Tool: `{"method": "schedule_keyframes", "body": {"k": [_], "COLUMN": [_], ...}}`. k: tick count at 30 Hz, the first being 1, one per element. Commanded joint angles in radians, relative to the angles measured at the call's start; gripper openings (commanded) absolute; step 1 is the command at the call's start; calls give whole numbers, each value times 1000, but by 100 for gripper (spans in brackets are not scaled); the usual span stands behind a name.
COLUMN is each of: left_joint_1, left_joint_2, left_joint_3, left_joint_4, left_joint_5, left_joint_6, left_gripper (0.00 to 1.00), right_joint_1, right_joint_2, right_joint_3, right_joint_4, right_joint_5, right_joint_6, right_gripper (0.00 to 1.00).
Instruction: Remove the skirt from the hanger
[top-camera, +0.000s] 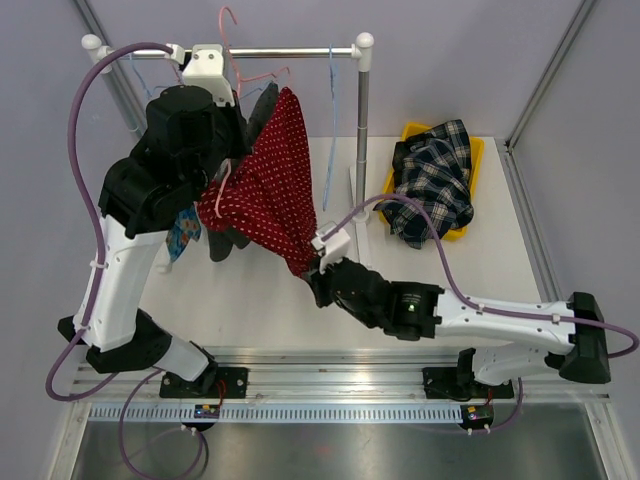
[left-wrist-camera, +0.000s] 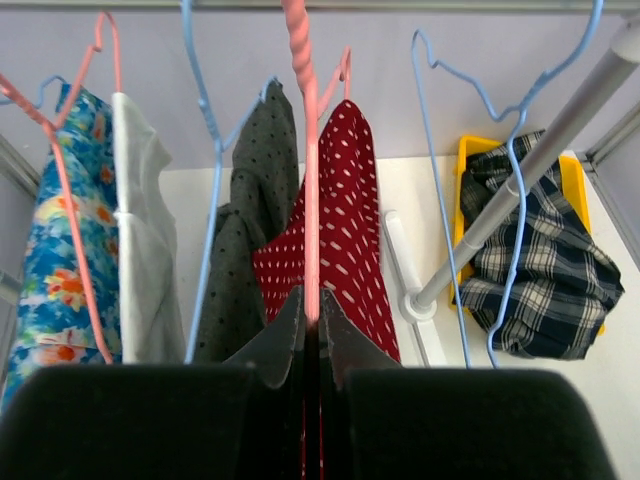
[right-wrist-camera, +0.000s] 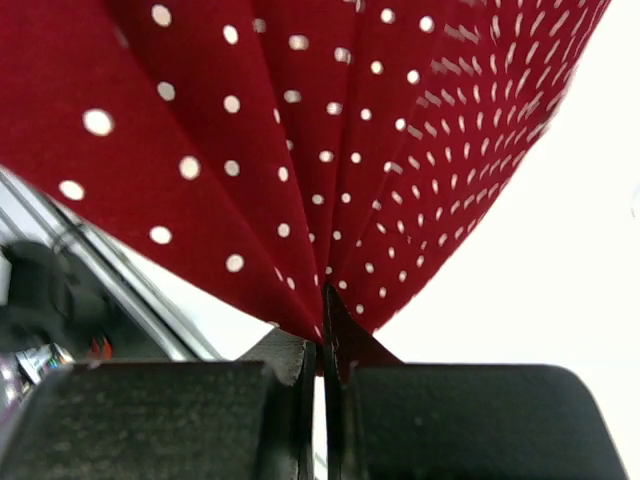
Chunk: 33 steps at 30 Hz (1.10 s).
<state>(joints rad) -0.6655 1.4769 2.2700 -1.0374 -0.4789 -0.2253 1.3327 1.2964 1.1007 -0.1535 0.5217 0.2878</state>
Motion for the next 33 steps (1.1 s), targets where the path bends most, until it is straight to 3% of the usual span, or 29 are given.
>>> {"method": "schedule_keyframes", "body": {"k": [1, 7, 12, 16, 17, 20, 22, 28, 33], "left_joint_1": [32, 81, 81, 64, 55, 32, 27, 7, -5], "left_joint_2": [17, 17, 11, -90, -157, -255, -277, -316, -317], "left_joint_3": [98, 109, 89, -128, -271, -464, -503, -553, -566], "left_joint_4": [119, 188, 155, 187, 239, 298, 290, 278, 283], "left_joint_5": [-64, -79, -24, 34, 33, 26, 23, 13, 23], "left_joint_6": [41, 60, 24, -40, -52, -78, -94, -100, -109], "left_gripper": [0, 0, 0, 0, 0, 0, 0, 0, 0], "right_joint_1": [29, 33, 33, 30, 29, 5, -77, -309, -594], "right_joint_2": [-141, -220, -261, -243, -240, -243, -226, -187, -114], "right_joint_3": [-140, -237, -210, -53, 24, 132, 195, 387, 516], "right_joint_4": [-110, -250, -238, -236, -212, 22, 107, 133, 94], "right_joint_5": [55, 116, 208, 426, 472, 557, 537, 414, 287], "right_joint_6": [140, 214, 203, 67, 18, -281, -450, -603, -586], "right_gripper": [0, 0, 0, 0, 0, 0, 0, 0, 0]}}
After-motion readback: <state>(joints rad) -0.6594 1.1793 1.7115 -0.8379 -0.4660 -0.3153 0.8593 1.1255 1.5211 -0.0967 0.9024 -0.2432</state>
